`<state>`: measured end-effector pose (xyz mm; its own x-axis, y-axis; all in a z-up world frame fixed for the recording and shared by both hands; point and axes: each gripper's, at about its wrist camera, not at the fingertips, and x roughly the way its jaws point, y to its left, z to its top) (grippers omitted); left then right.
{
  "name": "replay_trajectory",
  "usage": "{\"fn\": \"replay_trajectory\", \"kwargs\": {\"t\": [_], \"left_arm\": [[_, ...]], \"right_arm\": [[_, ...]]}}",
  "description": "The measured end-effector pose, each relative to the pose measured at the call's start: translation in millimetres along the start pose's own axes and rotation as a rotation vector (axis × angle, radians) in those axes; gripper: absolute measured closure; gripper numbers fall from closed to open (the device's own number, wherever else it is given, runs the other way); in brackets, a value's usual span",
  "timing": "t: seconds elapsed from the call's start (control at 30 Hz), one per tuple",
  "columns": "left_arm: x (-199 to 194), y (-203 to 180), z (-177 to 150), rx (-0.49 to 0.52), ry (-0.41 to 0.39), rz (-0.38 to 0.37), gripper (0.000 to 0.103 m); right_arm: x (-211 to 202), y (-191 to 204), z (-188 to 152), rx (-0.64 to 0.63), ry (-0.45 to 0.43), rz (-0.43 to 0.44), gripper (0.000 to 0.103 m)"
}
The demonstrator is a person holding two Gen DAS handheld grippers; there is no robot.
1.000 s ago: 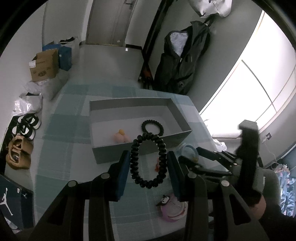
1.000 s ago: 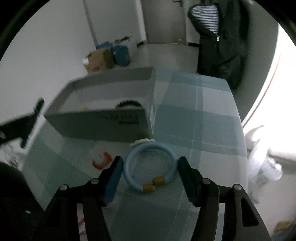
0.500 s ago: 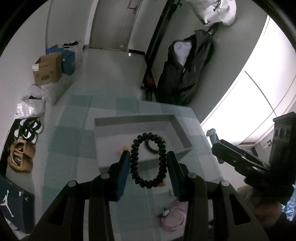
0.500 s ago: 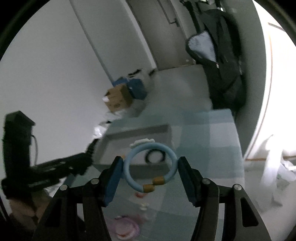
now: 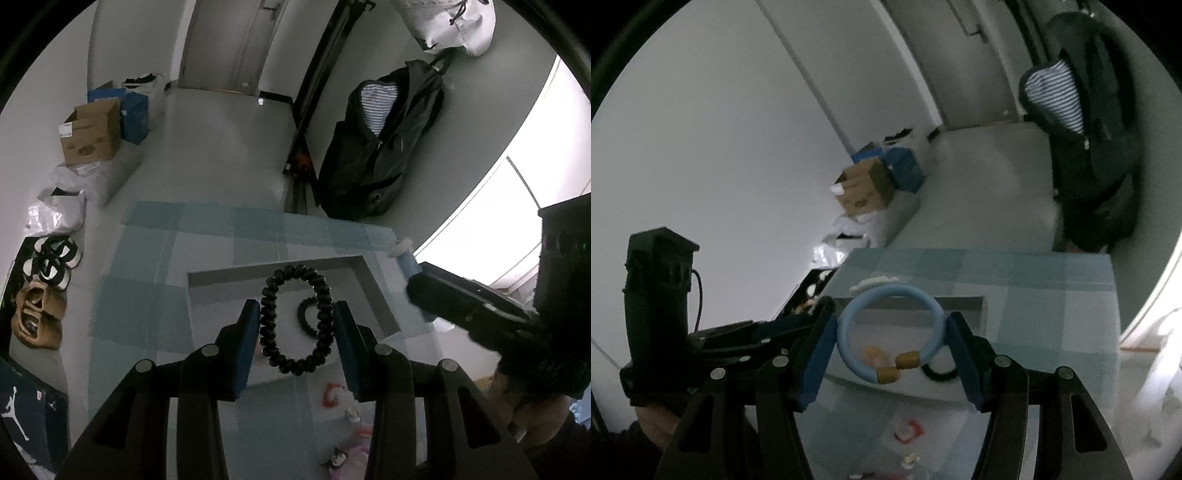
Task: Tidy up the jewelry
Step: 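Carry the ring and bracelet over the grey box with both tools, then lower both items into the box and open both tools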
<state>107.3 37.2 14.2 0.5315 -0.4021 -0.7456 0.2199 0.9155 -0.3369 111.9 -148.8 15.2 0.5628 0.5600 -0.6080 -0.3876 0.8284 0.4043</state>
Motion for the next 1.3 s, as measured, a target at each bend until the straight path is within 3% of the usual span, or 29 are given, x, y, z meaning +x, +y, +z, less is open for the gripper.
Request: {"fn": "replay_trajectory", "kwargs": {"t": [0.43, 0.8, 1.0, 1.13, 1.23, 1.3], "left_arm": [[42, 7, 6, -0.001, 0.114, -0.025, 0.068], [50, 7, 7, 0.006, 0.144, -0.008, 0.068], [52, 7, 5, 0.011, 0.170, -0.005, 0.058], [47, 13, 4, -0.022, 0.151, -0.005, 0.055], [43, 15, 4, -0.041, 0.126, -0.010, 0.036], [40, 15, 3, -0.051, 0.117, -0.037, 0.036]], "right_arm": [[40, -28, -1, 0.081, 0.053, 0.058, 0.043], [63, -40, -2, 0.109, 0.123, 0.054, 0.042], [58, -38, -4, 0.094, 0.110, 0.051, 0.039], [46, -36, -3, 0.083, 0.070, 0.058, 0.028], [39, -35, -3, 0.070, 0.039, 0.047, 0.027], [36, -37, -3, 0.087, 0.031, 0.049, 0.027]]}}
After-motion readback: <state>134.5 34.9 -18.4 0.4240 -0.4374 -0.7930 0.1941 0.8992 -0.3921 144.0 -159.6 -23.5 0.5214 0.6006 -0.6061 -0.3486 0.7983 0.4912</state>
